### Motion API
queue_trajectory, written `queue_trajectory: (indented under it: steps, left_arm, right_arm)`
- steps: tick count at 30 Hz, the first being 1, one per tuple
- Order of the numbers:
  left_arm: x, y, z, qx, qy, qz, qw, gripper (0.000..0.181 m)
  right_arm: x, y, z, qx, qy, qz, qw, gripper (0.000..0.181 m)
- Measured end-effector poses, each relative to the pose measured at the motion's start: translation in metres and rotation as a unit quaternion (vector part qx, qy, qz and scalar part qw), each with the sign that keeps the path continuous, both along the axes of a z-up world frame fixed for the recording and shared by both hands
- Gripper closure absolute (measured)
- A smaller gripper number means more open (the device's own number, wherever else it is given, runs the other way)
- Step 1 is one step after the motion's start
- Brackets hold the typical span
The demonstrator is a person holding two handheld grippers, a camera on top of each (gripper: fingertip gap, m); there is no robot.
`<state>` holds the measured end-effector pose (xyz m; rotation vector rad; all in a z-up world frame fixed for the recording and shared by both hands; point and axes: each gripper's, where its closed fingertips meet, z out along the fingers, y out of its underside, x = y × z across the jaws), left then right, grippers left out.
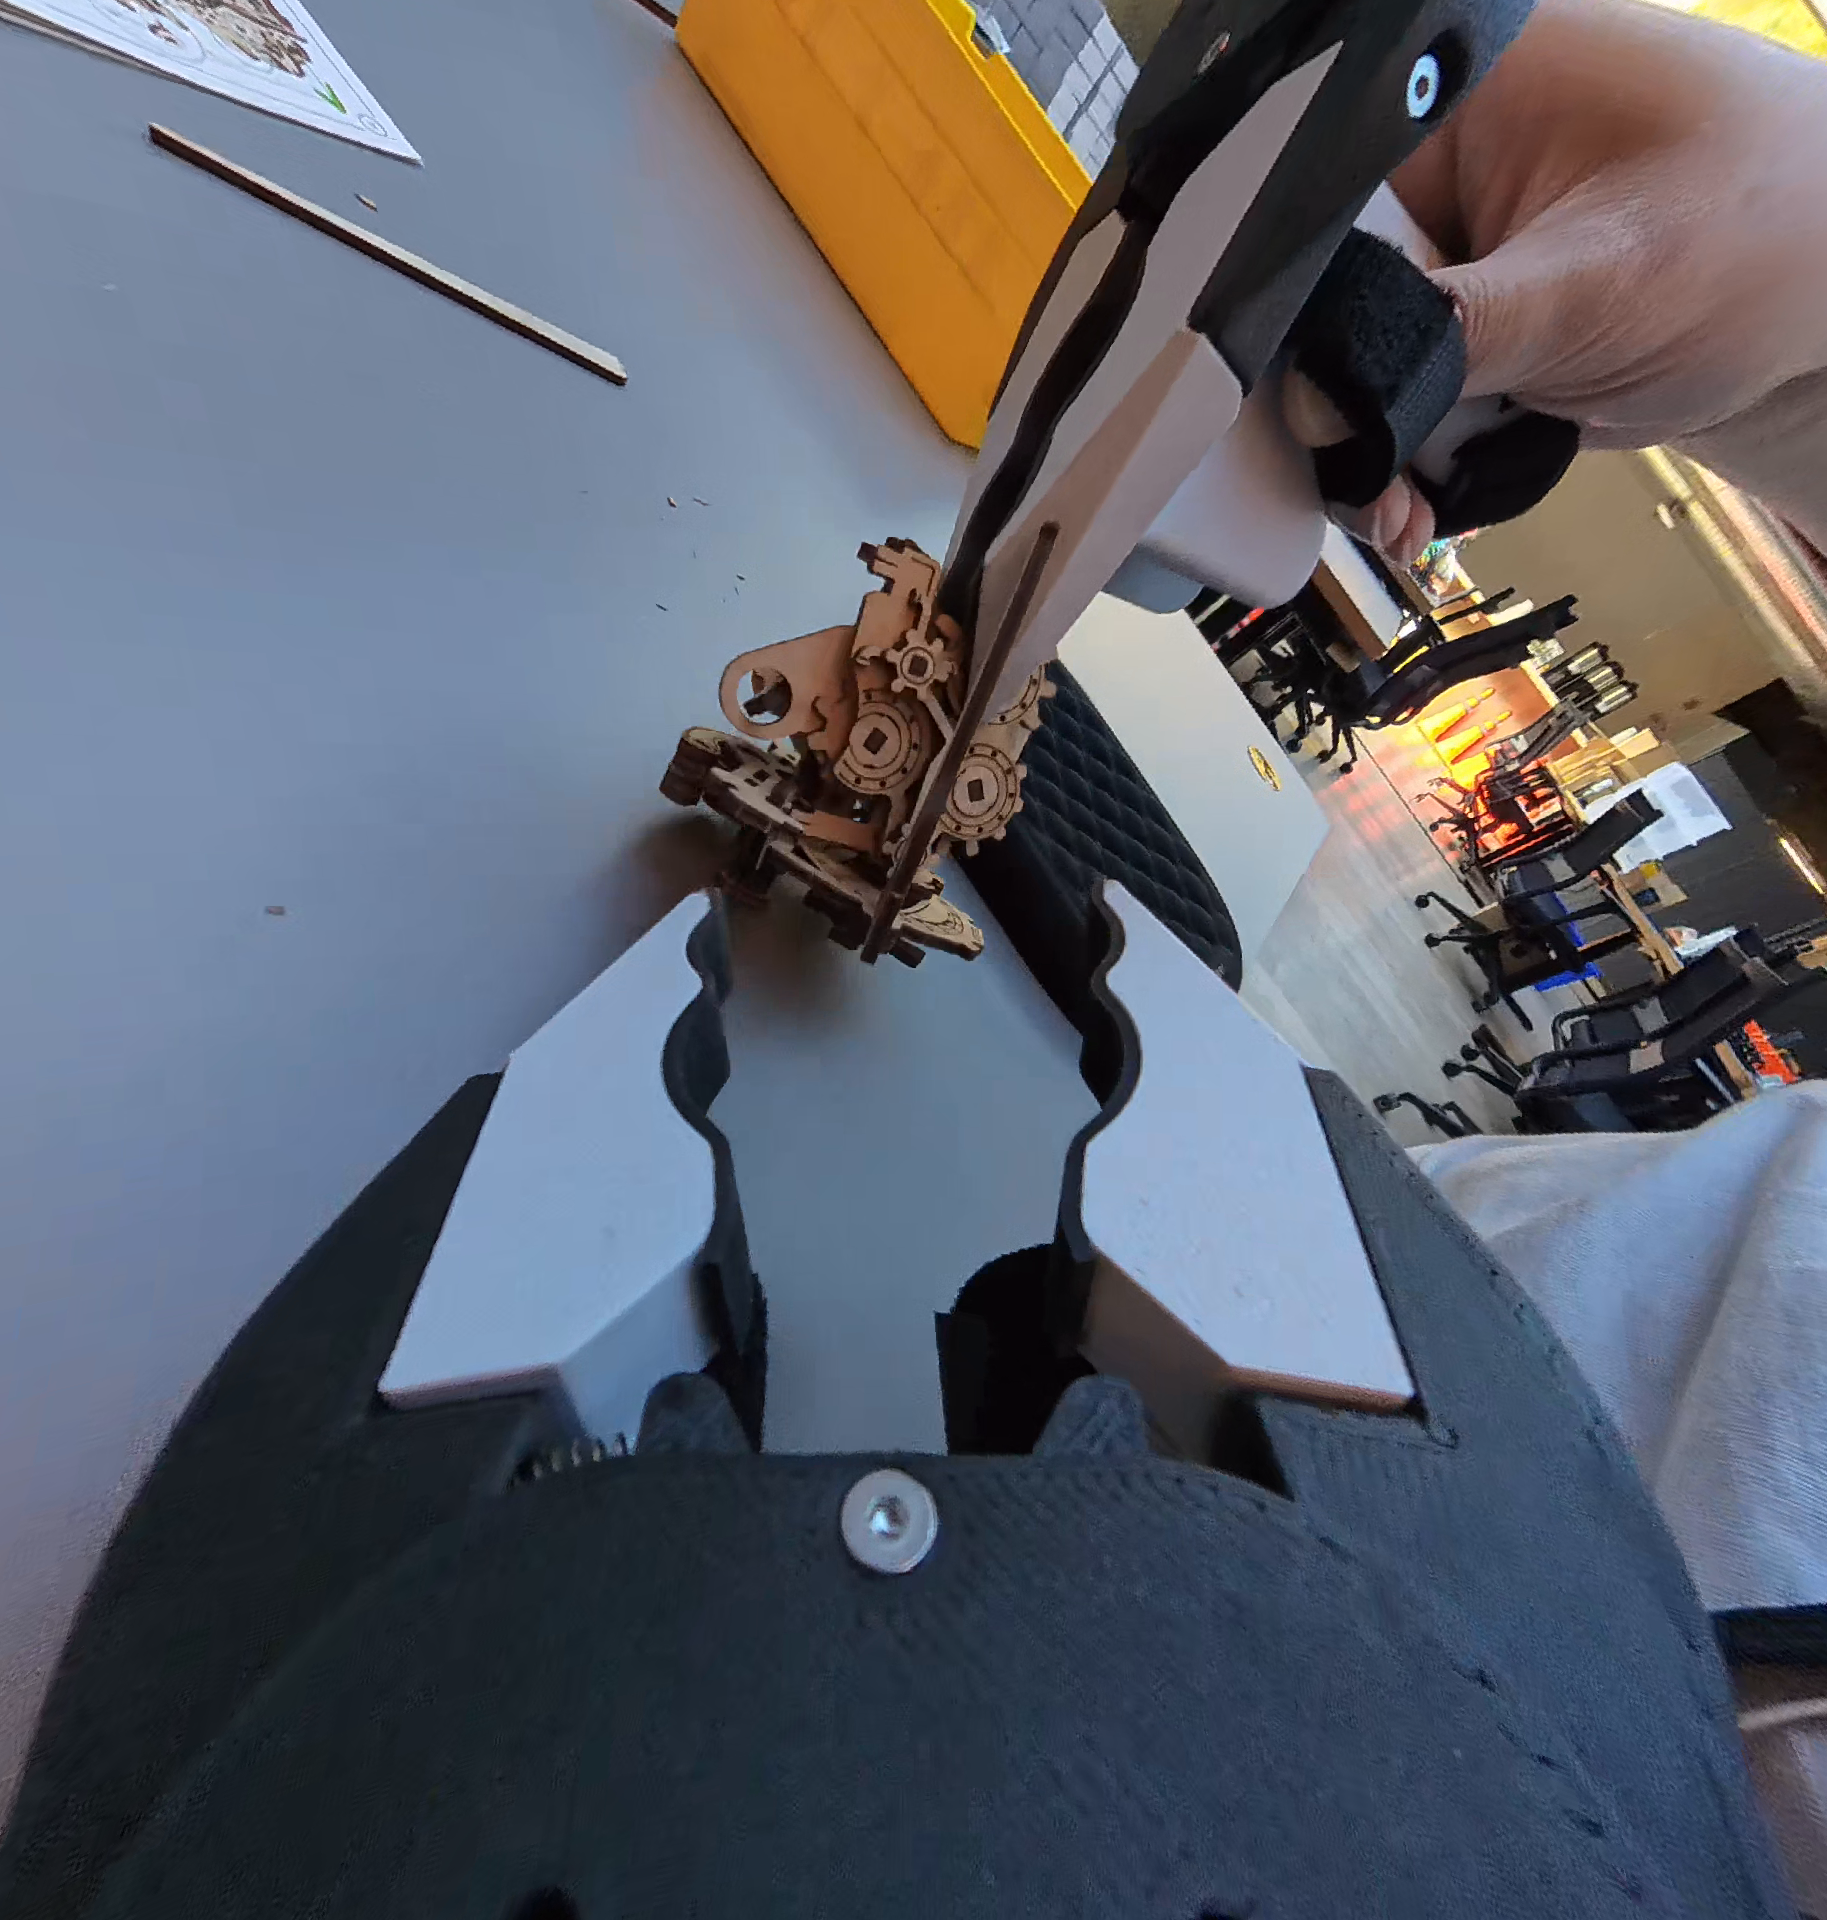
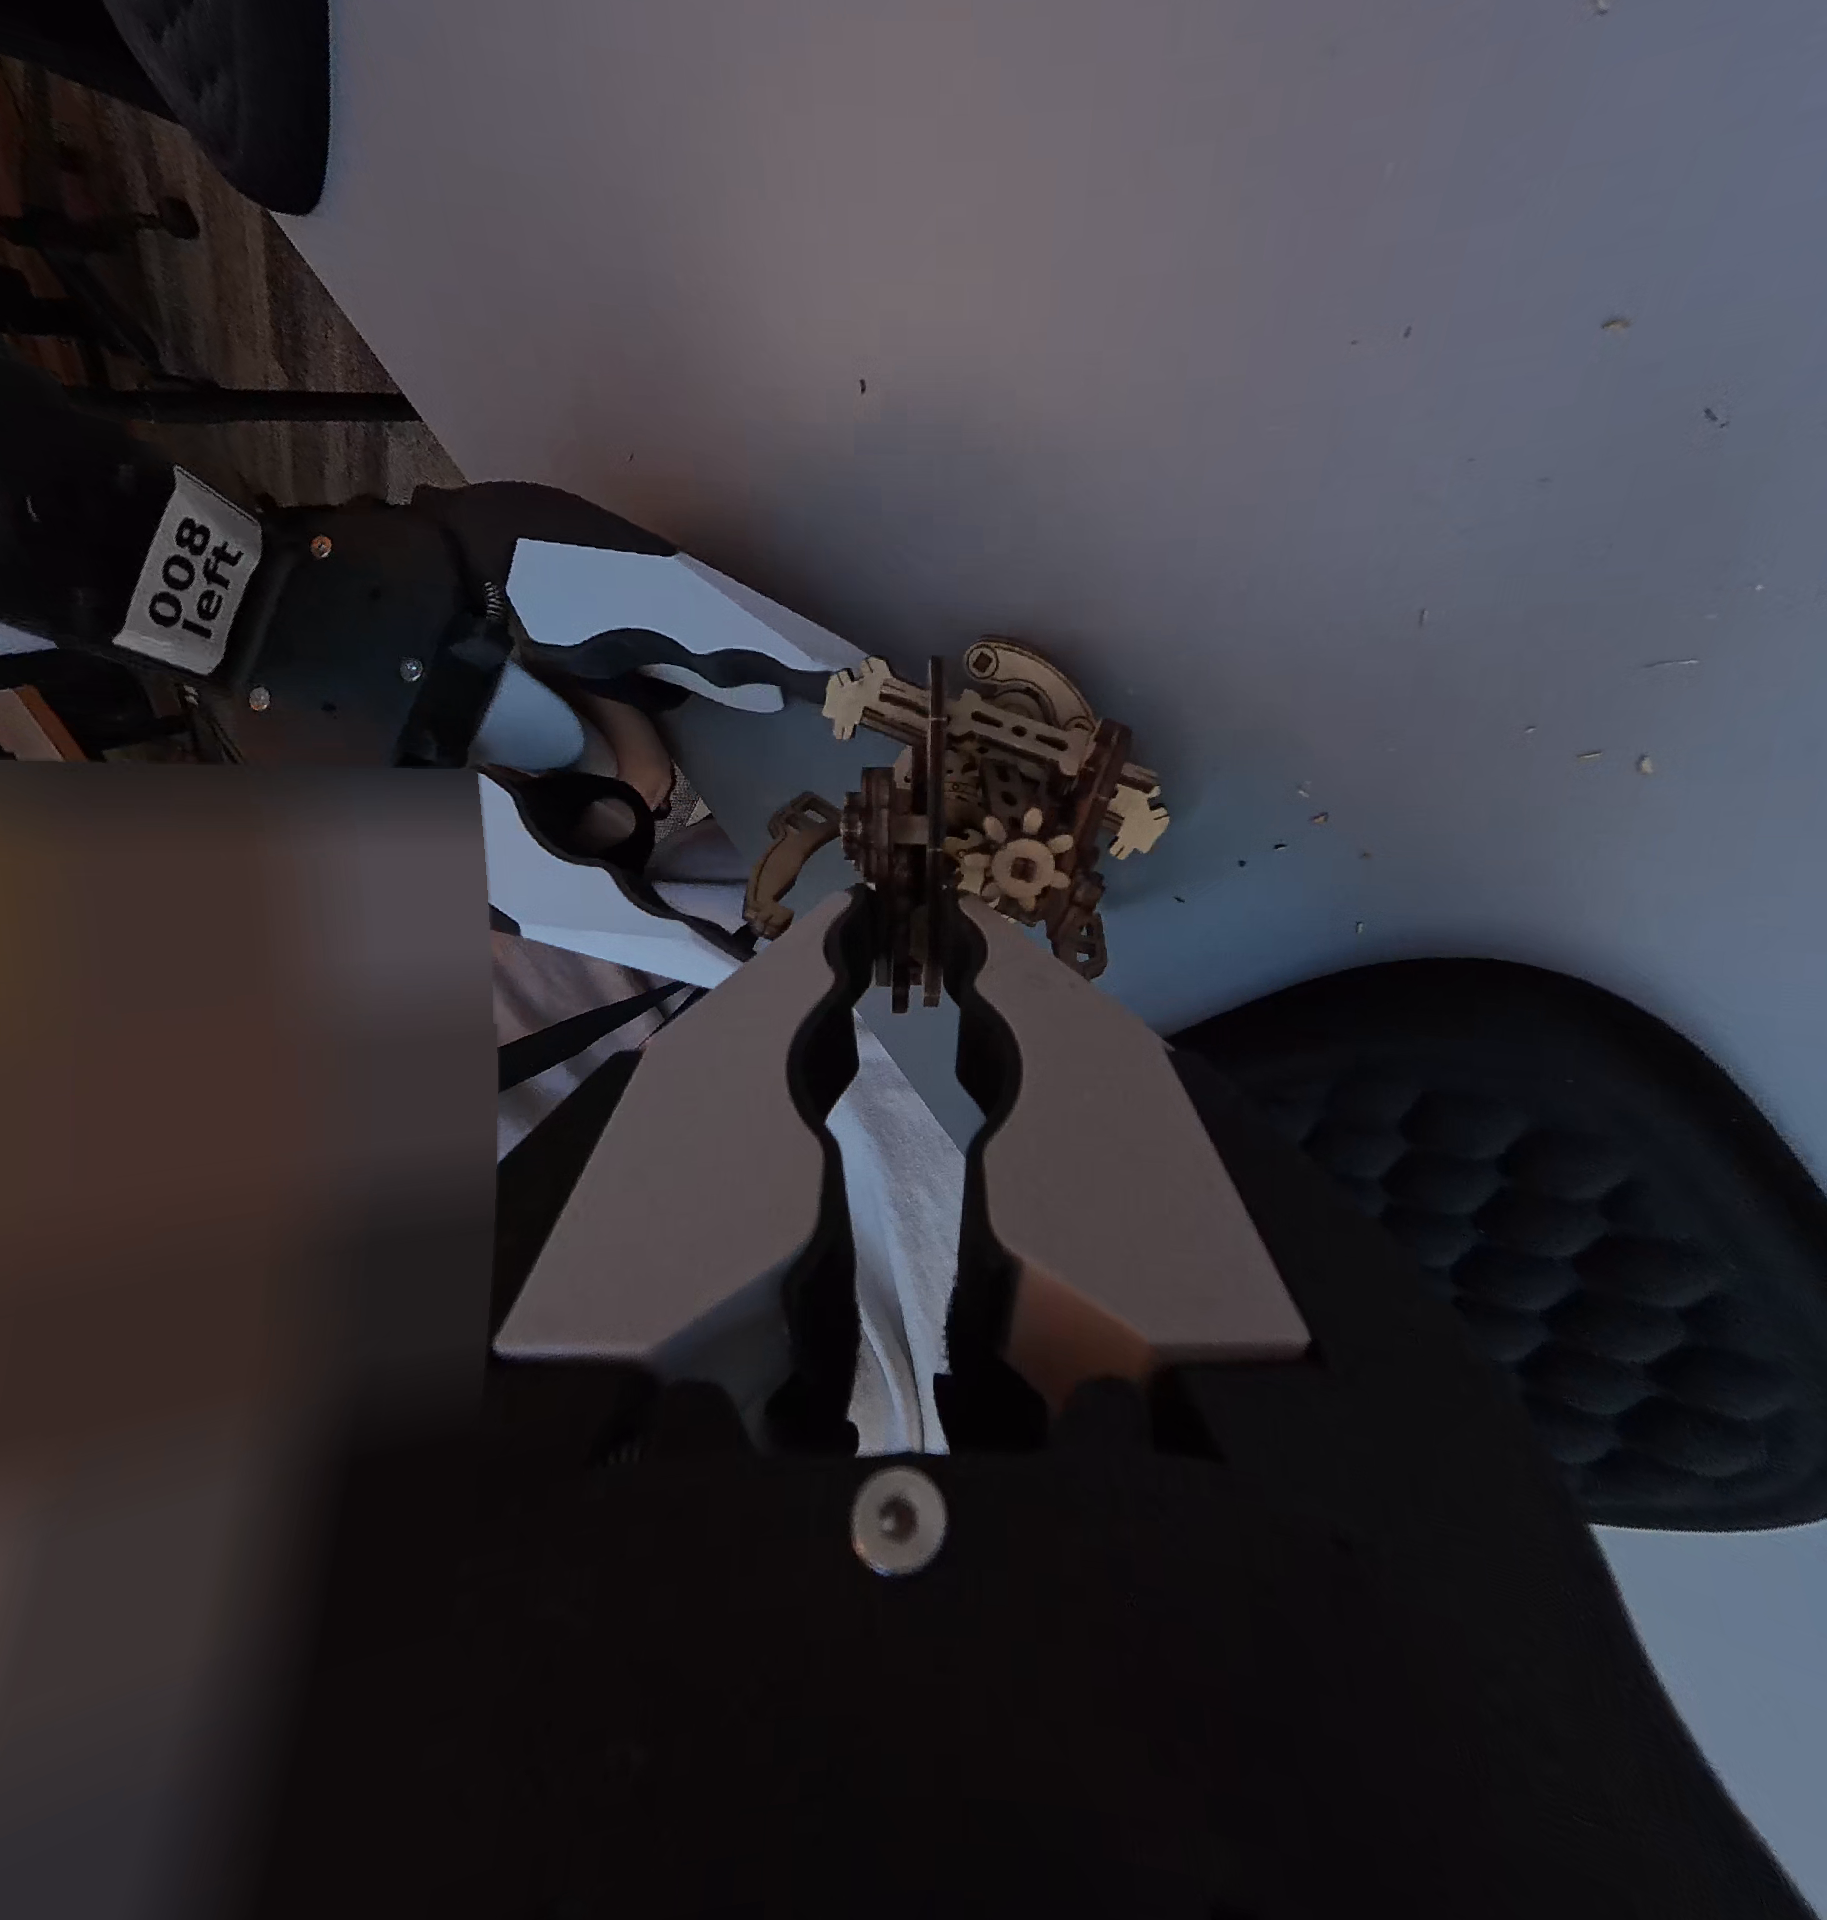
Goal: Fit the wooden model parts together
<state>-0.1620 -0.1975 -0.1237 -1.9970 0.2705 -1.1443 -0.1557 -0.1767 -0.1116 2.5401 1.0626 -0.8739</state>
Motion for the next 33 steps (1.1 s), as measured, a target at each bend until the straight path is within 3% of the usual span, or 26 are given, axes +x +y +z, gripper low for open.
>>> queue_trajectory:
  steps: [3,6,9,11,12,14,15,18,21,22,24,25,26,31,33]
  left_arm:
    - [-0.015,-0.007,0.001,0.015,0.009,0.014,1.000,0.119]
    - [-0.050,-0.001,0.011,0.106,0.070,0.092,0.988,0.126]
    - [-0.091,0.004,0.026,0.213,0.181,0.189,0.941,0.128]
    - [-0.109,0.010,0.028,0.226,0.239,0.242,0.913,0.130]
    - [-0.112,0.014,0.023,0.212,0.262,0.239,0.910,0.126]
    - [-0.108,0.019,0.008,0.168,0.283,0.206,0.921,0.093]
    - [-0.102,0.019,0.005,0.157,0.270,0.185,0.932,0.086]
    - [-0.093,0.019,0.017,0.157,0.183,0.168,0.956,0.086]
    - [-0.099,0.021,0.028,0.162,0.136,0.178,0.961,0.089]
    - [-0.104,0.023,0.028,0.163,0.148,0.186,0.957,0.093]
    - [-0.104,0.023,0.025,0.181,0.198,0.175,0.947,0.071]
    - [-0.103,0.022,0.024,0.191,0.223,0.168,0.941,0.075]
    - [-0.101,0.020,0.026,0.212,0.238,0.163,0.934,0.099]
    - [-0.095,0.008,0.063,0.375,0.249,0.201,0.870,0.119]
    - [-0.091,0.017,0.047,0.339,0.284,0.184,0.878,0.099]
  right_arm:
    - [0.000,0.000,0.000,-0.003,0.002,0.001,1.000,0.170]
    - [0.000,0.001,0.000,-0.005,0.004,0.002,1.000,0.170]
    - [-0.001,0.001,0.000,-0.006,0.006,0.002,1.000,0.170]
    - [-0.001,0.001,0.000,-0.005,0.007,0.003,1.000,0.170]
    - [-0.002,0.001,0.000,-0.005,0.008,0.004,1.000,0.170]
    - [-0.002,0.001,0.000,-0.002,0.009,0.006,1.000,0.170]
    - [-0.002,0.000,0.000,0.000,0.009,0.009,1.000,0.171]
    - [-0.003,0.000,0.000,0.007,0.009,0.015,1.000,0.171]
    - [-0.003,-0.001,0.000,0.008,0.010,0.016,1.000,0.170]
    - [-0.003,-0.001,0.000,0.007,0.011,0.017,1.000,0.170]
    - [-0.004,-0.001,0.000,0.006,0.012,0.017,1.000,0.170]
    - [-0.004,-0.001,0.000,0.006,0.012,0.018,1.000,0.170]
    - [-0.004,-0.001,0.000,0.006,0.012,0.019,1.000,0.171]
    - [-0.005,-0.002,0.000,0.002,0.014,0.015,1.000,0.170]
    - [-0.005,-0.002,0.000,-0.001,0.016,0.013,1.000,0.170]
